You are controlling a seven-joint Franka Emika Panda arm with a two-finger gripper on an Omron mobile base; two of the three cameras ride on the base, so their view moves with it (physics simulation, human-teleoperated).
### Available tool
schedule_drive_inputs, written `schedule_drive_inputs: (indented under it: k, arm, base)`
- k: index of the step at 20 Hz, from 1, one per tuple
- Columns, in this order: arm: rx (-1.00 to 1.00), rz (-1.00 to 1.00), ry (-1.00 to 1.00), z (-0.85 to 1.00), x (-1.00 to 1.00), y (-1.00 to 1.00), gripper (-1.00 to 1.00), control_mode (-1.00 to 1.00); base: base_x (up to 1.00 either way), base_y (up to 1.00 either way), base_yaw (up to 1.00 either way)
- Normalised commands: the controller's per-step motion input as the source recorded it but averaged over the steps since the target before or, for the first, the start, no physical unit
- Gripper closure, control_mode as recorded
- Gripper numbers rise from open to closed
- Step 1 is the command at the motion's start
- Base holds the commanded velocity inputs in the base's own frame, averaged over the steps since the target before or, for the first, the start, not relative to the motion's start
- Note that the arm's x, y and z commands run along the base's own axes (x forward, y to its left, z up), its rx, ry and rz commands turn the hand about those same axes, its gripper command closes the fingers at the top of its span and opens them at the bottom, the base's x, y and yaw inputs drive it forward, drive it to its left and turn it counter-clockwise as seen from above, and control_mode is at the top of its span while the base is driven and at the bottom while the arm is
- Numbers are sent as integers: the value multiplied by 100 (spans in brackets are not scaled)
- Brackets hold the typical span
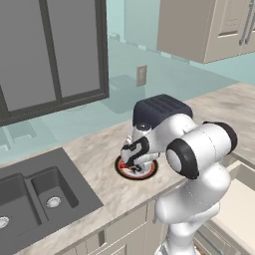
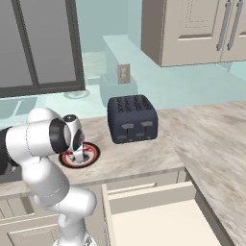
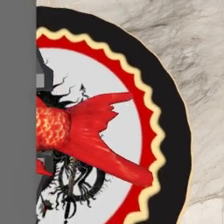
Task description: Pick up the knife from the drawer and place it on the cutting board. Then place the meat from the plate to the cutting board.
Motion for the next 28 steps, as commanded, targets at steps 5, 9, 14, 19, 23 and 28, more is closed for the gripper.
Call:
schedule_drive_inputs:
  k: [5,9,14,19,23,28]
  arm:
    - [9,0,11,92,-7,-14,100,-100]
    - [9,12,5,100,-18,-26,100,-100]
    - [4,29,13,69,-16,-45,100,-100]
    - [-2,33,4,8,-47,-7,100,-100]
    - [-17,21,-10,4,-40,9,100,-100]
    - [-4,21,-18,0,-17,0,100,-100]
  base:
    - [0,0,0]
    - [0,0,0]
    - [0,0,0]
    - [0,0,0]
    - [0,0,0]
    - [0,0,0]
